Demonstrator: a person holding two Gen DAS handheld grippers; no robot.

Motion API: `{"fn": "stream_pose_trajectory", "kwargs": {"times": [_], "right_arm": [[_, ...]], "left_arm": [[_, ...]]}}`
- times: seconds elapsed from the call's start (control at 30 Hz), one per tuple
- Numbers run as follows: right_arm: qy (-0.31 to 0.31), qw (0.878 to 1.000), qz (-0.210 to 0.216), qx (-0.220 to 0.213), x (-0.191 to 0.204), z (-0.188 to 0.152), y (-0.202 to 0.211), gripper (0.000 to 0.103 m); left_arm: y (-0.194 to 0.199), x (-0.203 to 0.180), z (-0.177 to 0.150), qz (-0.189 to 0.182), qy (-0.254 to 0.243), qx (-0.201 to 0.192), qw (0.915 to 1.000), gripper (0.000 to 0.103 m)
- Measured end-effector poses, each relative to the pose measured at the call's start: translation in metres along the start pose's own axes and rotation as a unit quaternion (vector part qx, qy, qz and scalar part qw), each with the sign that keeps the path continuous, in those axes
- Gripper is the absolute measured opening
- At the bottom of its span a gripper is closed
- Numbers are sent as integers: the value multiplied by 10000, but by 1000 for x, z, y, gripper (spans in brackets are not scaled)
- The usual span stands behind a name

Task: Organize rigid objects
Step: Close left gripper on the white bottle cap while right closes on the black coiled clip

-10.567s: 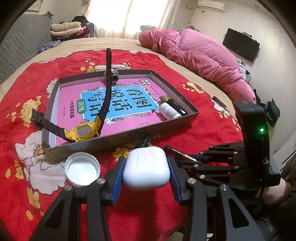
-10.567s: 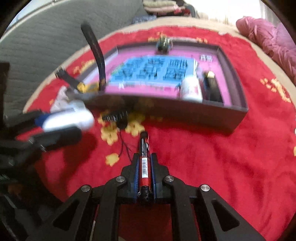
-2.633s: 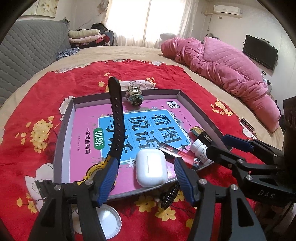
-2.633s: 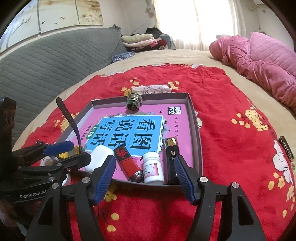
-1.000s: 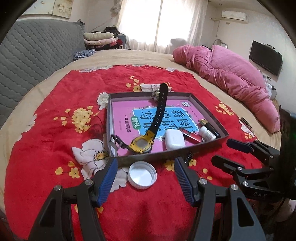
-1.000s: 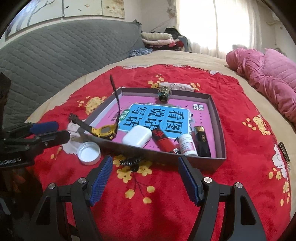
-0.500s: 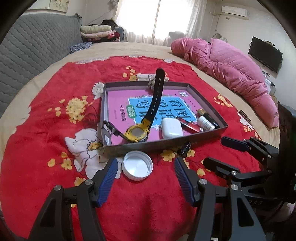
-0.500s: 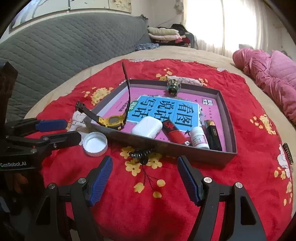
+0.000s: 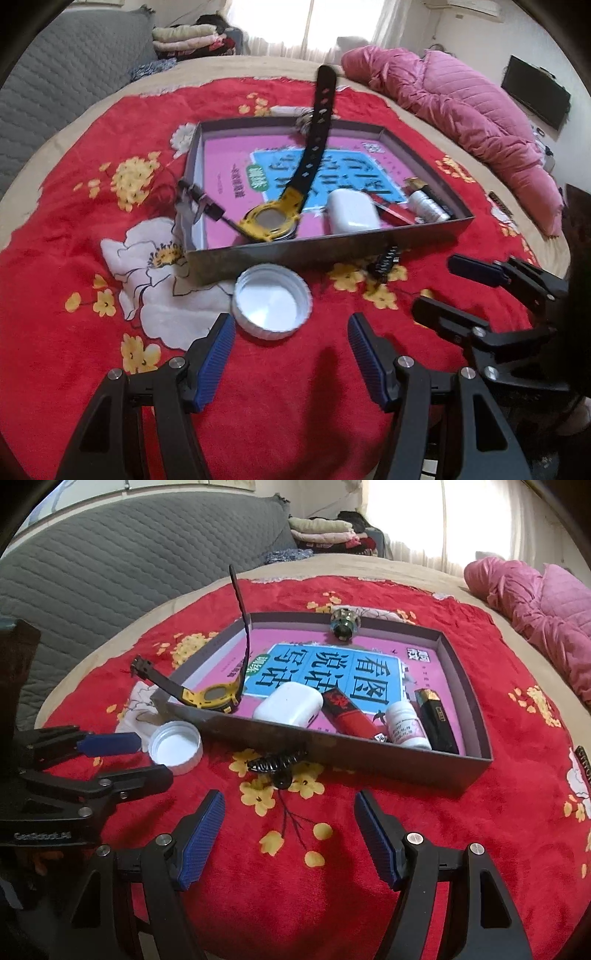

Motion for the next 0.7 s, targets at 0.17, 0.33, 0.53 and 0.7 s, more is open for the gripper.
{"fn": "stream_pose_trajectory", "kwargs": {"times": [0.17, 0.33, 0.53, 0.7], "right_arm": [[-10, 9999, 2, 104, -2, -3, -13, 74], [-58, 9999, -55, 112, -6, -2, -25, 74], [-202, 9996, -123, 120, -15, 1, -37, 74], [-248, 9995, -142, 96, -18, 5, -43, 74]], "left_arm": [[-14, 7, 3, 72, 88, 43, 9999, 63], [-21, 6, 4, 149, -37, 21, 9999, 63], [-27, 3, 5, 213, -138, 5, 9997, 63], [-29, 4, 6, 225, -139, 0, 9997, 63]]}}
Point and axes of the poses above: each gripper's, at about its wrist camera, not at the fingertips, and y roughly against the way its jaws point, x to its left, z to its top, the point moved 10 cm from there along -y, roughly the way its jaws point, and after that the axes turned 15 degrees about z, right-handed, at the moved point
